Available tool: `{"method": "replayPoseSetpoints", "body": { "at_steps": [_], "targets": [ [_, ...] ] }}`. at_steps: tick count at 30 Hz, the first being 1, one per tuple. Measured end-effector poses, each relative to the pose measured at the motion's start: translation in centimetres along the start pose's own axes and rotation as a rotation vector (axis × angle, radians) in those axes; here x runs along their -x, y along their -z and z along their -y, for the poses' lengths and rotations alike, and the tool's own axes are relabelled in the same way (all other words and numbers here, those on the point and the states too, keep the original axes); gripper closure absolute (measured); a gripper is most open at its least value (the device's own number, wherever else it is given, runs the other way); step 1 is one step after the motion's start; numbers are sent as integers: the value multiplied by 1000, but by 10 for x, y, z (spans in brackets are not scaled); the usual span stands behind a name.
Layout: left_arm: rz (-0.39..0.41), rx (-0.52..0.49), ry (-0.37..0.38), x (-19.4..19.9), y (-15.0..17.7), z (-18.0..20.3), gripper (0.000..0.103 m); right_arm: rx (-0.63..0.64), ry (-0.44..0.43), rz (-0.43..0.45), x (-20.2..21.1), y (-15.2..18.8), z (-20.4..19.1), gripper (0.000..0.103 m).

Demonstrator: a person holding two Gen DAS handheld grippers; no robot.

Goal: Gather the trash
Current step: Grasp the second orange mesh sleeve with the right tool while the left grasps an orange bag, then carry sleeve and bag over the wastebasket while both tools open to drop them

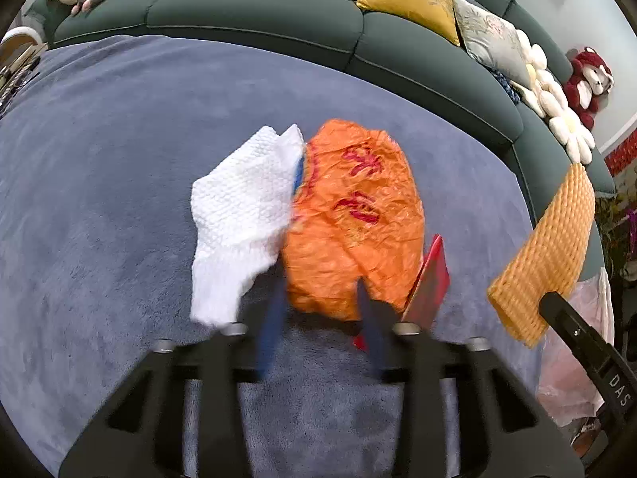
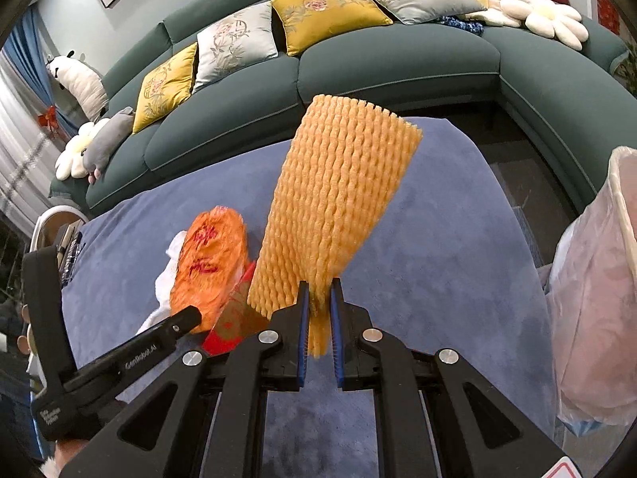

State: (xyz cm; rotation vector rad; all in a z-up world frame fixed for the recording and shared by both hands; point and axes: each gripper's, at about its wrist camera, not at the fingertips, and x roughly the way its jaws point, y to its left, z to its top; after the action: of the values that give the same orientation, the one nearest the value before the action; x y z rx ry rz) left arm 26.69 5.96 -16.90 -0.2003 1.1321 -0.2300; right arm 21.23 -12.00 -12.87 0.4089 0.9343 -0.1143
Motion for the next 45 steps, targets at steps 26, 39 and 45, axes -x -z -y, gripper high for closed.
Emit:
{"method": "replayPoseSetpoints", "body": {
  "at_steps": [26, 39, 45],
  "targets": [
    [222, -190, 89, 120, 3, 116, 93, -45, -38, 177, 102, -23, 42, 93],
    [179, -354, 210, 120, 47, 250, 92, -169, 88, 269, 178, -7, 162, 93],
    [123, -434, 261, 106, 78, 311, 92, -245, 156, 285, 203, 12, 224, 93]
  ]
}}
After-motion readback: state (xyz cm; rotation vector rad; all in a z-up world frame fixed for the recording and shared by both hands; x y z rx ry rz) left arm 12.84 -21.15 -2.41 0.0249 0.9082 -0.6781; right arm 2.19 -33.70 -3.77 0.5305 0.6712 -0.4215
